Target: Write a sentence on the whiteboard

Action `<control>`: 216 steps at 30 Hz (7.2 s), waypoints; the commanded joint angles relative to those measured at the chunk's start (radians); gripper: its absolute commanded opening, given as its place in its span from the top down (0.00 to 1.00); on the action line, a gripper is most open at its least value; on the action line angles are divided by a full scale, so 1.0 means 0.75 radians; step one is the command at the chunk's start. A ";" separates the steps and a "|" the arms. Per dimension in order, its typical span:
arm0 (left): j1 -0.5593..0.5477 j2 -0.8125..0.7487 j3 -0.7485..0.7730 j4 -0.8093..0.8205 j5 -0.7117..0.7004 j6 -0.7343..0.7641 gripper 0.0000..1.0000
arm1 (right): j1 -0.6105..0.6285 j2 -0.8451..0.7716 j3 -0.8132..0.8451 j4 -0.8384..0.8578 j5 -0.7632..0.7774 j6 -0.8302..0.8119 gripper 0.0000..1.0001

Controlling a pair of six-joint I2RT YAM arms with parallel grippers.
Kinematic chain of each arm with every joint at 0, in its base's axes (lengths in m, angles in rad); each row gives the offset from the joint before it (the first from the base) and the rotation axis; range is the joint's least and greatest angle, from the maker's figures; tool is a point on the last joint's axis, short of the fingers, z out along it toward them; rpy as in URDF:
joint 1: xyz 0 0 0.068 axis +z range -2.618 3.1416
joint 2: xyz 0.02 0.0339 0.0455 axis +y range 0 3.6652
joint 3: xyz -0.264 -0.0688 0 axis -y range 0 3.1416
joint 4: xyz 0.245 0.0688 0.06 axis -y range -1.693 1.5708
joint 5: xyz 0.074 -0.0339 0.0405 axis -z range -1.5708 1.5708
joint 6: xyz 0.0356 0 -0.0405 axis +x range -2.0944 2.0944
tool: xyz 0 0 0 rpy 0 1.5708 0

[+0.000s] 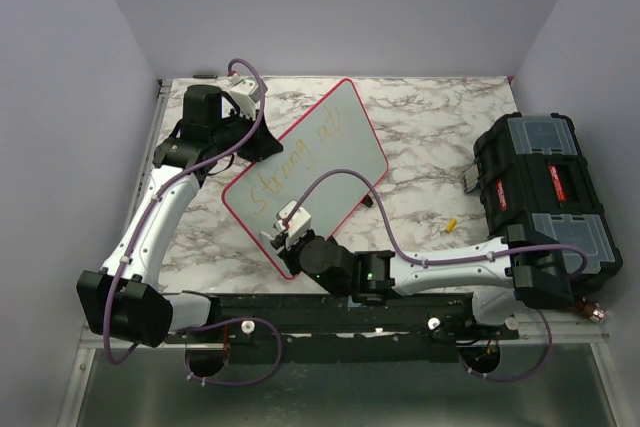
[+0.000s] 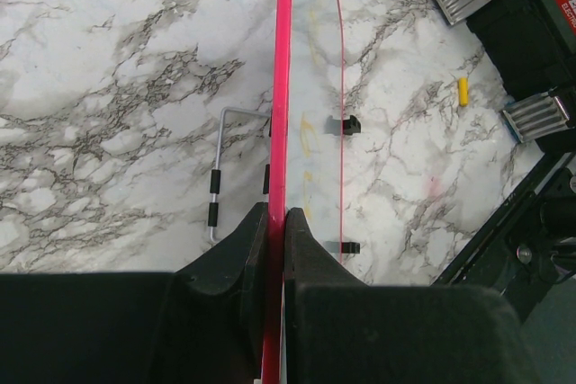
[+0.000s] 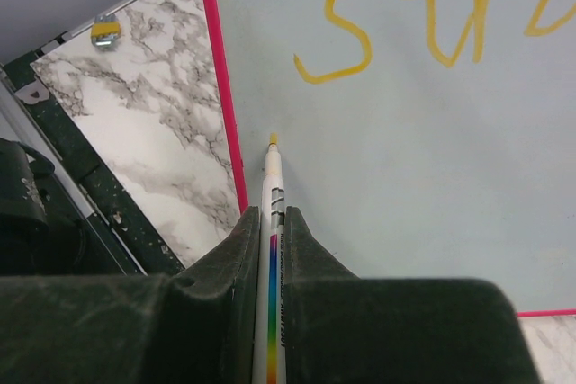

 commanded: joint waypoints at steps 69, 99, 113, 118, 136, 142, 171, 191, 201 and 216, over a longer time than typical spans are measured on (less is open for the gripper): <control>-0.012 0.009 0.014 -0.032 -0.101 0.072 1.00 | 0.006 0.034 -0.002 -0.189 0.063 0.188 0.99; -0.012 0.008 0.014 -0.033 -0.095 0.071 1.00 | 0.005 -0.211 -0.074 -0.151 0.028 0.171 0.99; -0.012 0.006 0.013 -0.032 -0.096 0.071 1.00 | -0.016 -0.090 -0.039 -0.126 0.026 0.205 0.99; -0.012 0.002 0.012 -0.032 -0.099 0.072 1.00 | -0.042 -0.071 -0.034 -0.115 0.005 0.192 0.99; -0.012 0.008 0.016 -0.035 -0.098 0.073 1.00 | -0.097 -0.033 -0.035 -0.096 -0.014 0.183 0.99; -0.012 0.008 0.016 -0.036 -0.099 0.074 1.00 | -0.126 -0.048 -0.027 -0.113 0.004 0.179 0.99; -0.012 0.002 0.016 -0.036 -0.099 0.072 1.00 | -0.130 -0.049 -0.005 -0.146 -0.193 0.186 0.99; -0.012 -0.002 0.014 -0.035 -0.095 0.072 1.00 | -0.130 -0.113 -0.117 -0.268 0.022 0.275 0.99; -0.012 0.000 0.013 -0.032 -0.095 0.071 1.00 | -0.129 -0.191 -0.004 -0.259 0.161 0.165 0.99; -0.012 -0.005 0.012 -0.034 -0.095 0.072 1.00 | -0.150 -0.214 -0.074 -0.108 0.012 0.183 0.99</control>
